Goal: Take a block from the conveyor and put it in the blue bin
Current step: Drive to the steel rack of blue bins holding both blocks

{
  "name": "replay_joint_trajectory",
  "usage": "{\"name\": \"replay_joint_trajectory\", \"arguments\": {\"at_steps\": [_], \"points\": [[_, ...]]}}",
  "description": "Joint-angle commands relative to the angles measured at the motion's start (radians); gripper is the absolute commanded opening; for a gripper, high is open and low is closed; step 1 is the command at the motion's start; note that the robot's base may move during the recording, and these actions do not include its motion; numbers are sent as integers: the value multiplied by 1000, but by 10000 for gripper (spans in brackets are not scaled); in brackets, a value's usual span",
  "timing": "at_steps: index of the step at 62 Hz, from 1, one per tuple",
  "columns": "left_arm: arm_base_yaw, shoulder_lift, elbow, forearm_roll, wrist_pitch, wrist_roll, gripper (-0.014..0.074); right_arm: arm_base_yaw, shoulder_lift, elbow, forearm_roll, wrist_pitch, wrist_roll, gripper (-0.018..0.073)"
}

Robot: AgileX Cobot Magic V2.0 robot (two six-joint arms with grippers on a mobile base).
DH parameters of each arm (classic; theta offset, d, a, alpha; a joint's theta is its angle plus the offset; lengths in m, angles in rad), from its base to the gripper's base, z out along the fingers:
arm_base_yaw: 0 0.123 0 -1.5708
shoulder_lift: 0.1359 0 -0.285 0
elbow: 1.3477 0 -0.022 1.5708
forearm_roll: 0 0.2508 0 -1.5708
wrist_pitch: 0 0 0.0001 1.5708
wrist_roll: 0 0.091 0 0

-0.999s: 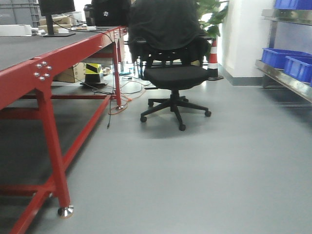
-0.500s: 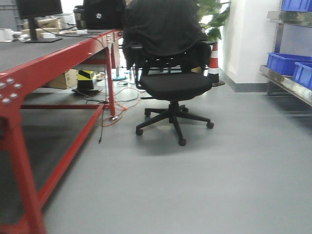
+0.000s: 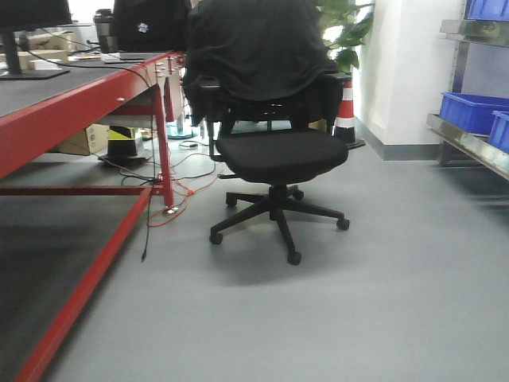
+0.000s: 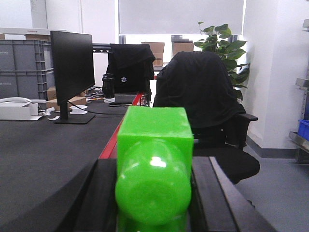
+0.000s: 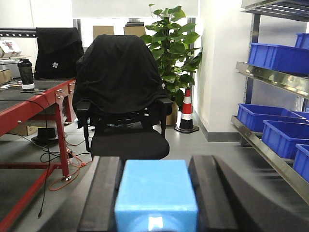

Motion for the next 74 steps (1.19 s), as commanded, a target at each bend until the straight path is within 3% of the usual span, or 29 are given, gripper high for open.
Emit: {"name": "replay_joint_trajectory", "arguments": {"at_steps": [1, 74], "points": [[0, -5, 0, 2, -19, 0, -111, 1, -4, 0, 1, -25, -7, -162], [0, -5, 0, 2, -19, 0, -111, 1, -4, 0, 1, -25, -7, -162]]}}
